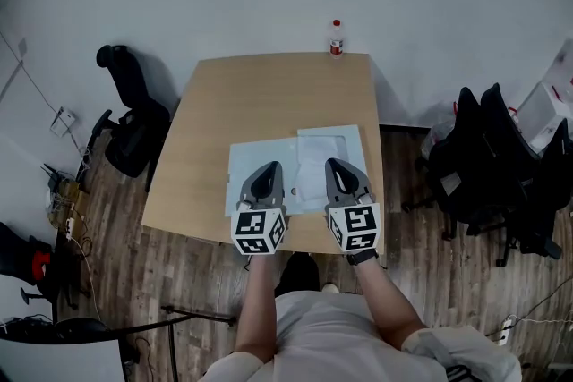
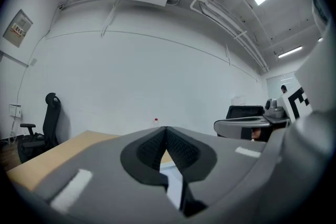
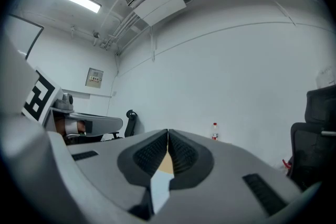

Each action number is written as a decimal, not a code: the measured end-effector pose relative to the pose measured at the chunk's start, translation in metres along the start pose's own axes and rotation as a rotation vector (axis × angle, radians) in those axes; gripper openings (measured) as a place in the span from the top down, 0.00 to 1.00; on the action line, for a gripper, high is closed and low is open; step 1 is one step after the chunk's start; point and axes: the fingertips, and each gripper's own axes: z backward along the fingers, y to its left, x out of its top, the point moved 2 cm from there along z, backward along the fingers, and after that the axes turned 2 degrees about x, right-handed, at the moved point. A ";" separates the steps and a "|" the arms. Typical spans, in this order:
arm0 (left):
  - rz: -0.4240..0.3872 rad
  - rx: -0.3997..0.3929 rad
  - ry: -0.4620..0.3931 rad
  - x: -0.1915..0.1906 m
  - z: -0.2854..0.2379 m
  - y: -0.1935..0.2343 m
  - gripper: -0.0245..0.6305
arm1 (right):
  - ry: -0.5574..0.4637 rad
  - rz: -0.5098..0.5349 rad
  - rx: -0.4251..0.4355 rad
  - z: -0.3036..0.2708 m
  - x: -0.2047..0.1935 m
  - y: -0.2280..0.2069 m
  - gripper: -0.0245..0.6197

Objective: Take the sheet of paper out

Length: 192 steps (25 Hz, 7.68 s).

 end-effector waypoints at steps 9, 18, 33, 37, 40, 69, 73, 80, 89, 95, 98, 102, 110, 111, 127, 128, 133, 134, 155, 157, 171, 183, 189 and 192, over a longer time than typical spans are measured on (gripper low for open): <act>-0.001 -0.027 0.031 -0.003 -0.047 0.023 0.95 | 0.029 -0.015 0.001 -0.052 -0.009 -0.010 0.94; 0.074 -0.089 0.113 -0.037 -0.091 0.031 0.95 | 0.095 -0.033 -0.019 -0.087 -0.035 -0.029 0.94; 0.158 -0.113 0.256 -0.097 -0.149 0.062 0.95 | 0.215 -0.065 -0.035 -0.134 -0.084 -0.055 0.94; 0.179 -0.122 0.298 -0.114 -0.159 0.066 0.95 | 0.250 -0.067 -0.035 -0.145 -0.097 -0.057 0.94; 0.189 -0.127 0.332 -0.128 -0.164 0.068 0.95 | 0.275 -0.073 -0.032 -0.150 -0.107 -0.057 0.94; 0.342 -0.240 0.755 -0.276 -0.184 0.054 0.94 | 0.480 -0.122 -0.001 -0.177 -0.195 -0.066 0.94; 0.354 -0.258 0.793 -0.290 -0.183 0.052 0.92 | 0.491 -0.131 0.003 -0.181 -0.199 -0.065 0.94; 0.378 -0.315 0.873 -0.314 -0.179 0.042 0.83 | 0.508 -0.177 -0.007 -0.186 -0.206 -0.066 0.94; 0.349 -0.361 0.933 -0.330 -0.180 0.028 0.72 | 0.514 -0.202 -0.042 -0.186 -0.211 -0.075 0.94; 0.325 -0.302 0.968 -0.339 -0.181 0.030 0.76 | 0.514 -0.205 -0.042 -0.184 -0.210 -0.076 0.94; 0.302 -0.284 0.985 -0.341 -0.178 0.033 0.92 | 0.510 -0.206 -0.048 -0.183 -0.208 -0.076 0.94; 0.291 -0.282 0.989 -0.342 -0.176 0.031 0.94 | 0.508 -0.210 -0.050 -0.181 -0.208 -0.077 0.94; 0.229 -0.261 1.001 -0.341 -0.171 0.037 0.94 | 0.498 -0.169 -0.030 -0.181 -0.199 -0.069 0.94; 0.229 -0.256 1.000 -0.340 -0.171 0.038 0.94 | 0.494 -0.173 -0.028 -0.182 -0.198 -0.069 0.94; 0.218 -0.159 0.991 -0.331 -0.158 0.071 0.94 | 0.462 -0.162 0.010 -0.183 -0.183 -0.059 0.94; 0.220 -0.153 0.990 -0.330 -0.157 0.072 0.94 | 0.460 -0.160 0.014 -0.183 -0.181 -0.058 0.94; 0.224 -0.124 0.976 -0.324 -0.151 0.080 0.94 | 0.449 -0.145 0.032 -0.181 -0.176 -0.053 0.94; 0.225 -0.119 0.974 -0.323 -0.149 0.081 0.94 | 0.447 -0.144 0.035 -0.180 -0.175 -0.052 0.94; 0.195 0.031 0.841 -0.278 -0.108 0.110 0.95 | 0.369 -0.102 0.065 -0.152 -0.138 -0.025 0.94; 0.194 0.040 0.829 -0.274 -0.104 0.111 0.94 | 0.358 -0.096 0.067 -0.148 -0.132 -0.023 0.94; 0.131 0.096 0.710 -0.228 -0.073 0.113 0.94 | 0.270 -0.072 0.066 -0.111 -0.093 -0.014 0.94; 0.055 0.140 0.534 -0.171 -0.049 0.094 0.94 | 0.200 -0.037 0.077 -0.076 -0.064 -0.002 0.94; 0.024 0.148 0.435 -0.133 -0.043 0.085 0.94 | 0.156 -0.018 0.081 -0.062 -0.047 0.003 0.94; 0.010 0.142 0.385 -0.112 -0.039 0.077 0.94 | 0.131 -0.013 0.073 -0.053 -0.037 0.002 0.94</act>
